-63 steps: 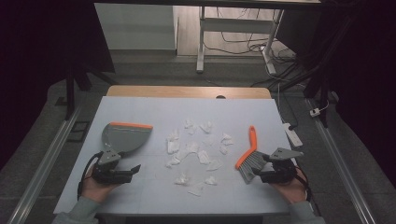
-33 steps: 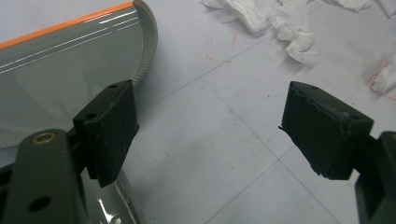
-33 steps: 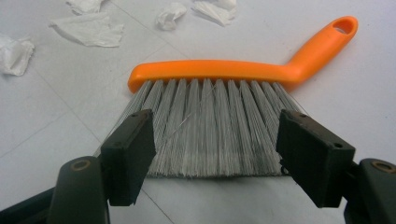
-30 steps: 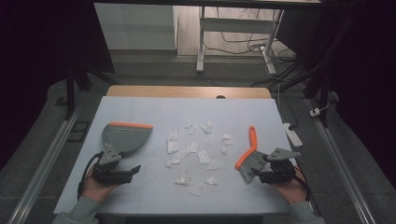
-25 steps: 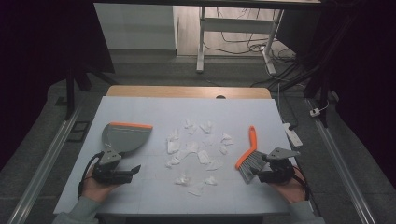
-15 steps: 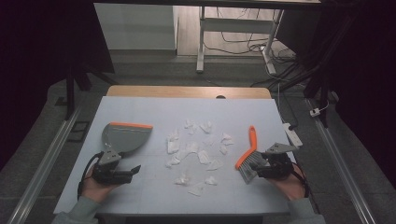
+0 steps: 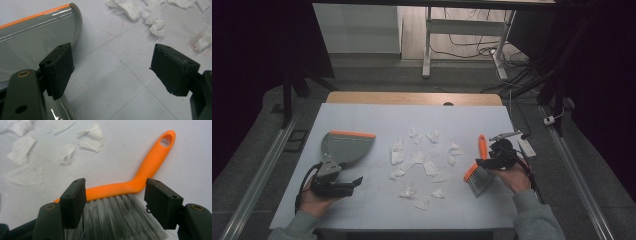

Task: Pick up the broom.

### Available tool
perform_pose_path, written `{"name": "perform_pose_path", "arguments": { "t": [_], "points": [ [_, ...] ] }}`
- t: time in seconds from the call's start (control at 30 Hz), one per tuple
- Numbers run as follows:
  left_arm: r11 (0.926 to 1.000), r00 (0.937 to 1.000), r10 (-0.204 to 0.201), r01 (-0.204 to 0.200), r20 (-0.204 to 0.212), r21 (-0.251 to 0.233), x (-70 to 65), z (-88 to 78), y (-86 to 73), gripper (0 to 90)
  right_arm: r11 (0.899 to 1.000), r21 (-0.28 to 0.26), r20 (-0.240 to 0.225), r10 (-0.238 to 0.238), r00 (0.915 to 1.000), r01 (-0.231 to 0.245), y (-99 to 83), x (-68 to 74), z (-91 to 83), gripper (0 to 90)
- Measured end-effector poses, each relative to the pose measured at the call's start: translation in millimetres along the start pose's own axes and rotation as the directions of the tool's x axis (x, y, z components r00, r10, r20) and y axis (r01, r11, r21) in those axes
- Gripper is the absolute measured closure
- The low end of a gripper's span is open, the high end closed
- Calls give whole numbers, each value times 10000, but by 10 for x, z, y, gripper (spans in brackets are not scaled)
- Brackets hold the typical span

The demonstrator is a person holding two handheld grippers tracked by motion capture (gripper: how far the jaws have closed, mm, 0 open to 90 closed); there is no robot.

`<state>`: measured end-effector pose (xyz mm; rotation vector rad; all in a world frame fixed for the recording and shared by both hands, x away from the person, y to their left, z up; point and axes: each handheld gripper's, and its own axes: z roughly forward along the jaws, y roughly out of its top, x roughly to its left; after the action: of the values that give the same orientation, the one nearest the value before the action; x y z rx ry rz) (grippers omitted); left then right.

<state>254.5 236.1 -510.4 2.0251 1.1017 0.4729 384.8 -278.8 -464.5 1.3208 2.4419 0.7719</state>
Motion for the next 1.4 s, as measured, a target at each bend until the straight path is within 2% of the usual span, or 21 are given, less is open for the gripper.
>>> {"name": "perform_pose_path", "arguments": {
  "t": [0.13, 0.2, 0.23, 0.3, 0.57, 0.6, 0.67, 0.77, 0.8, 0.83, 0.87, 0.9, 0.93, 1.0, 1.03, 1.17, 1.27, 1.3, 1.33, 1.37, 1.4],
  "points": [
    [10000, 10000, 20, -20, 52, -39, -7, -5, 2, 192, 9977, 490, 308, 458, 9985, -473, 115, -36, 57, 345],
    [10000, 10000, 23, -23, 78, -68, -13, -11, 3, 192, 9941, 779, 430, 727, 9964, -759, 186, -58, 91, 345],
    [10000, 9999, 20, -20, 102, -80, -13, -16, 4, 192, 9893, 1053, 704, 941, 9931, -1012, 250, -74, 118, 345],
    [9999, 9999, -36, 38, 149, -147, -12, -24, 6, 192, 9863, 1163, 761, 1089, 9911, -1173, 276, -83, 131, 346],
    [9997, 9994, -26, 35, 357, -252, -25, -32, 12, 192, 9506, 2190, 1589, 1876, 9693, -2199, 360, -148, 292, 351],
    [9997, 9993, 2, 7, 375, -246, -27, -32, 12, 192, 9421, 2264, 1628, 2139, 9632, -2475, 366, -167, 331, 351],
    [9997, 9992, 24, -15, 409, -232, -31, -27, 12, 193, 9401, 2287, 1721, 2164, 9610, -2526, 371, -175, 346, 351],
    [9998, 9990, 18, -9, 442, -211, -35, -18, 11, 193, 9228, 2514, 2058, 2440, 9477, -2921, 397, -189, 403, 355],
    [9998, 9989, 11, -1, 467, -208, -36, -16, 11, 193, 9228, 2514, 2058, 2440, 9477, -2921, 397, -189, 403, 355],
    [9998, 9988, 17, -7, 480, -198, -37, -14, 12, 193, 9187, 2604, 2184, 2437, 9450, -2971, 398, -192, 420, 356],
    [9998, 9987, 27, -17, 509, -202, -39, -11, 12, 193, 9079, 2761, 2426, 2517, 9369, -3154, 397, -202, 448, 366],
    [9998, 9986, 60, -49, 529, -205, -42, -8, 14, 193, 9021, 2788, 2516, 2623, 9316, -3293, 386, -209, 466, 366],
    [9997, 9984, 84, -72, 561, -213, -47, -6, 17, 193, 9021, 2788, 2516, 2623, 9316, -3293, 386, -209, 466, 366],
    [9996, 9981, 154, -138, 605, -259, -58, -10, 22, 193, 8883, 2791, 2525, 2984, 9204, -3646, 372, -213, 485, 376],
    [9995, 9979, 171, -153, 629, -282, -64, -14, 23, 194, 8804, 2835, 2611, 3106, 9140, -3801, 374, -192, 498, 397],
    [9992, 9975, 193, -169, 677, -360, -67, -30, 20, 194, 8736, 2971, 2784, 3067, 9102, -3853, 406, -137, 515, 437],
    [9992, 9976, 186, -161, 664, -377, -63, -34, 19, 195, 8591, 3238, 2867, 3102, 9064, -3964, 425, -96, 559, 469],
    [9992, 9976, 183, -159, 661, -369, -63, -31, 19, 195, 8505, 3246, 3089, 3182, 8963, -4138, 431, -78, 595, 487],
    [9993, 9976, 185, -162, 663, -350, -63, -28, 20, 195, 8455, 3293, 3167, 3205, 8927, -4204, 443, -75, 598, 504],
    [9993, 9976, 185, -163, 661, -338, -65, -23, 21, 195, 8455, 3293, 3167, 3205, 8927, -4204, 443, -75, 598, 504],
    [9993, 9976, 195, -174, 663, -322, -65, -20, 21, 195, 8349, 3296, 3239, 3387, 8834, -4409, 459, -63, 598, 569]
  ]
}}
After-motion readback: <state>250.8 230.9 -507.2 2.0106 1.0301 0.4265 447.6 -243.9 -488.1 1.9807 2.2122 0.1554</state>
